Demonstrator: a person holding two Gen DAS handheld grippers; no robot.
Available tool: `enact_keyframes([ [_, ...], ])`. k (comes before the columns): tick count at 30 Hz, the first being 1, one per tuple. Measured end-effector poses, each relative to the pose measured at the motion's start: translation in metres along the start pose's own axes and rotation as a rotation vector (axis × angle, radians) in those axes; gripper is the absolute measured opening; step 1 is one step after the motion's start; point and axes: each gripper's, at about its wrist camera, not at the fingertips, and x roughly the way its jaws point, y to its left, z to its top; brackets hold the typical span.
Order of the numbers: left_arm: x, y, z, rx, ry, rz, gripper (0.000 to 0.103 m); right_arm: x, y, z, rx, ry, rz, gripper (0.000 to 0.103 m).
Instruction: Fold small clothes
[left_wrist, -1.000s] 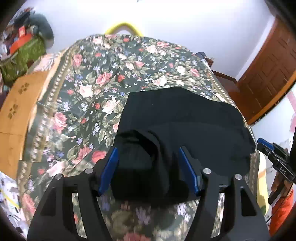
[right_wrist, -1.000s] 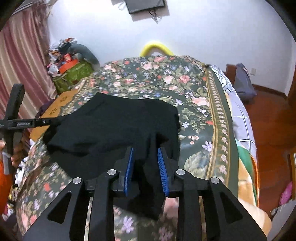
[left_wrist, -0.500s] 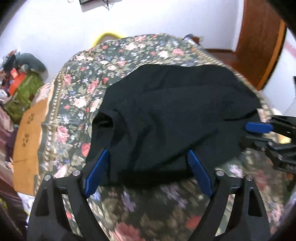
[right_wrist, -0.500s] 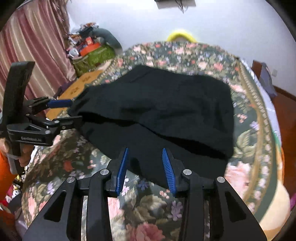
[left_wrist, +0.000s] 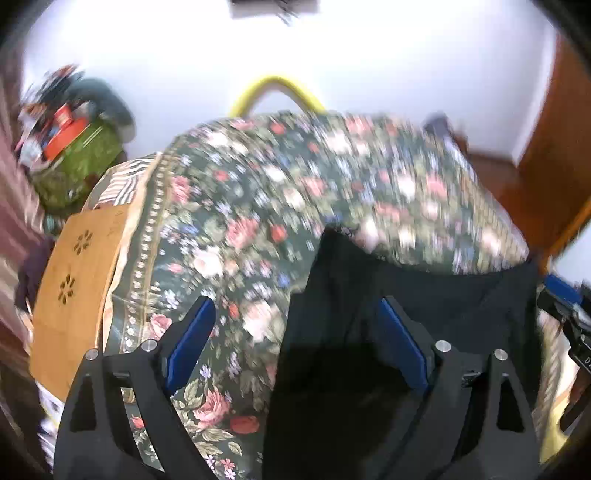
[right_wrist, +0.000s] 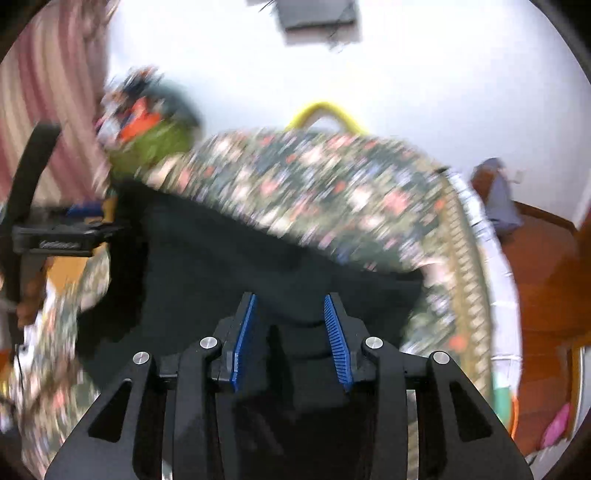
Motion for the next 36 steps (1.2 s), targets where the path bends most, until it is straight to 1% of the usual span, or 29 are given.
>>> enact_keyframes([
  [1,-0.005,0.006,0.000,-0.018,-0.010,-0.008,0.089,-0.010,-0.005,0.003,0.031,-0.027,0.011,0.045],
  [3,-0.015,0.018,-0.004,-0.045,-0.021,-0.024,0.090,-0.030,-0.009,0.003,0.051,-0.076,0.007,0.054],
  [4,-0.018,0.023,-0.009,-0.053,-0.015,-0.028,0.091,-0.036,-0.010,0.002,0.050,-0.088,0.001,0.056],
  [5,-0.020,0.028,-0.015,-0.061,-0.004,-0.030,0.091,-0.041,-0.010,0.002,0.049,-0.094,-0.006,0.060],
  [8,-0.015,0.037,-0.033,-0.075,0.045,-0.038,0.091,-0.052,-0.013,-0.008,0.043,-0.079,-0.025,0.067],
  [9,-0.014,0.038,-0.038,-0.075,0.060,-0.046,0.091,-0.055,-0.014,-0.014,0.041,-0.068,-0.028,0.070],
  [11,-0.008,0.040,-0.053,-0.079,0.099,-0.073,0.091,-0.055,-0.019,-0.024,0.044,-0.049,-0.036,0.073],
  [14,0.000,0.041,-0.071,-0.096,0.143,-0.127,0.091,-0.052,-0.027,-0.046,0.060,0.001,-0.038,0.073],
  [17,0.017,0.039,-0.086,-0.121,0.195,-0.173,0.091,-0.041,-0.036,-0.063,0.094,0.050,-0.037,0.074],
  [21,0.039,0.032,-0.097,-0.156,0.260,-0.234,0.091,-0.023,-0.046,-0.085,0.132,0.116,-0.035,0.074],
  [24,0.053,0.024,-0.100,-0.175,0.293,-0.287,0.091,-0.008,-0.051,-0.091,0.155,0.143,-0.014,0.074],
  [26,0.057,0.017,-0.100,-0.181,0.291,-0.312,0.091,0.002,-0.051,-0.091,0.160,0.147,-0.005,0.074],
  [29,0.057,0.004,-0.095,-0.157,0.267,-0.344,0.091,0.014,-0.048,-0.084,0.158,0.130,0.023,0.074],
  [30,0.057,-0.001,-0.094,-0.151,0.261,-0.354,0.089,0.016,-0.047,-0.083,0.166,0.129,0.039,0.067],
  [31,0.055,-0.006,-0.093,-0.141,0.254,-0.367,0.083,0.021,-0.045,-0.081,0.183,0.132,0.071,0.061],
  [32,0.052,-0.011,-0.092,-0.125,0.242,-0.371,0.079,0.024,-0.043,-0.080,0.200,0.140,0.098,0.051],
  [33,0.050,-0.014,-0.091,-0.112,0.234,-0.374,0.066,0.028,-0.039,-0.078,0.215,0.145,0.109,0.047],
  [34,0.047,-0.019,-0.091,-0.093,0.225,-0.382,0.050,0.030,-0.036,-0.078,0.214,0.146,0.108,0.046],
  [35,0.044,-0.023,-0.092,-0.077,0.219,-0.387,0.042,0.030,-0.032,-0.078,0.200,0.144,0.092,0.043],
  [36,0.041,-0.025,-0.091,-0.067,0.219,-0.395,0.023,0.029,-0.028,-0.077,0.183,0.136,0.077,0.032],
])
